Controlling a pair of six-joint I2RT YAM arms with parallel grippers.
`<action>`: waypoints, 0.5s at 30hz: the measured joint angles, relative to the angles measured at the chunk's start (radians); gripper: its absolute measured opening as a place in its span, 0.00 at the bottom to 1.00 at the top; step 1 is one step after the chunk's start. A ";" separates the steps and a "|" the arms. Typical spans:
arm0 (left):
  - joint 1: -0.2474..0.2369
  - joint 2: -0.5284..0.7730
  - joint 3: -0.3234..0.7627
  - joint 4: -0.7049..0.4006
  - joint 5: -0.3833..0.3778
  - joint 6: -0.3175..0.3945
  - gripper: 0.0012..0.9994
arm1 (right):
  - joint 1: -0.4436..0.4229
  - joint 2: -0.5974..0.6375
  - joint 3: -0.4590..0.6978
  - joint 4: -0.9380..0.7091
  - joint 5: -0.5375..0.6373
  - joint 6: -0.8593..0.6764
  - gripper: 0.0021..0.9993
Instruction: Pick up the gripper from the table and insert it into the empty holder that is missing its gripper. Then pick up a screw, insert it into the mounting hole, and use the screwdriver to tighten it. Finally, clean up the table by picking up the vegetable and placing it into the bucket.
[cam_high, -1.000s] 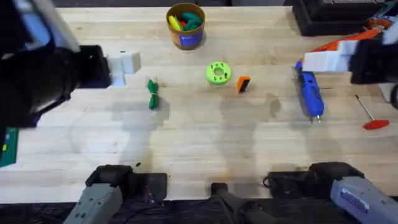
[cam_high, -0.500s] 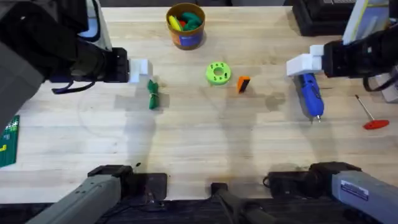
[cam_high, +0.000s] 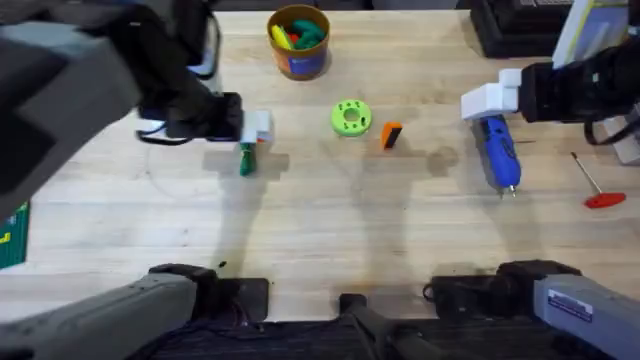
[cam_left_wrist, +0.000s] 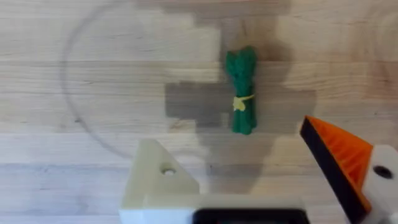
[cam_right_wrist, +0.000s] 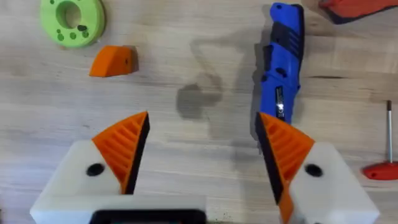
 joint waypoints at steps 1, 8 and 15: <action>-0.012 0.024 0.000 0.009 0.001 -0.015 0.99 | 0.000 0.000 0.000 -0.001 0.000 0.000 0.98; -0.018 0.170 0.000 0.071 0.004 -0.064 0.99 | 0.000 0.000 0.000 -0.001 0.000 0.000 0.98; -0.005 0.304 0.000 0.143 0.004 -0.071 0.99 | 0.000 0.000 0.000 -0.001 0.000 0.000 0.98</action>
